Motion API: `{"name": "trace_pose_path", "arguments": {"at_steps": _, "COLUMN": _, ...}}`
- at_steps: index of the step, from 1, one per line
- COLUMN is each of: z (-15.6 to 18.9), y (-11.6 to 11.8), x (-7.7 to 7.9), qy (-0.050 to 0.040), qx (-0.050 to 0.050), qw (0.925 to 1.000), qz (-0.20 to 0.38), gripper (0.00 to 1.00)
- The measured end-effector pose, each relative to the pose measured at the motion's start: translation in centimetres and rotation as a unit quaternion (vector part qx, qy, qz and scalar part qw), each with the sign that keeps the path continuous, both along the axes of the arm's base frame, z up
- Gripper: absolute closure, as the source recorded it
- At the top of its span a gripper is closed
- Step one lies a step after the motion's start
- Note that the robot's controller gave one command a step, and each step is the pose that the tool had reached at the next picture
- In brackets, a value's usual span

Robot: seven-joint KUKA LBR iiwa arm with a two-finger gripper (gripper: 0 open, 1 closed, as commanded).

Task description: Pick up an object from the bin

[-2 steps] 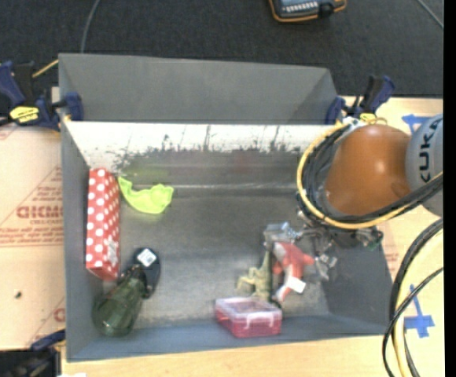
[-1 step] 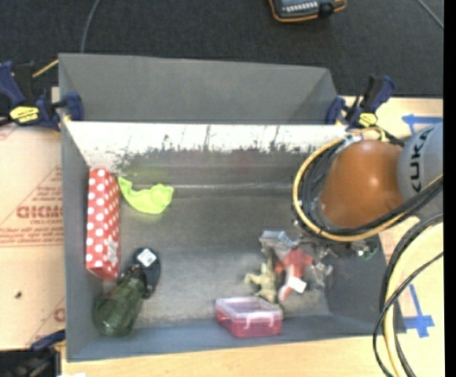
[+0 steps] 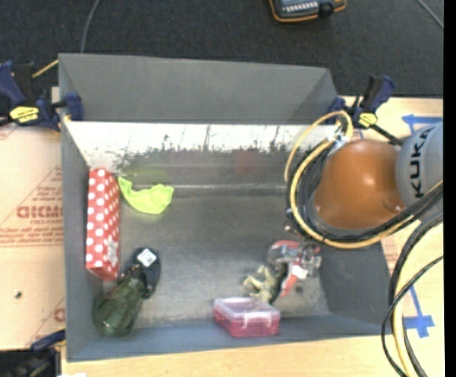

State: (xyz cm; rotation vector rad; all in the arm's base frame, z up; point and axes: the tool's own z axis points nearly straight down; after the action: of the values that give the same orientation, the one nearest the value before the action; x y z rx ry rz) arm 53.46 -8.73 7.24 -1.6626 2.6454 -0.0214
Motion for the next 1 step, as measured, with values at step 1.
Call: {"name": "trace_pose_path", "arguments": {"at_steps": 1, "z": 0.03, "y": 0.0, "x": -0.01, "qy": 0.0, "qx": 0.0, "qw": 1.0, "qz": 0.0, "gripper": 1.0}}
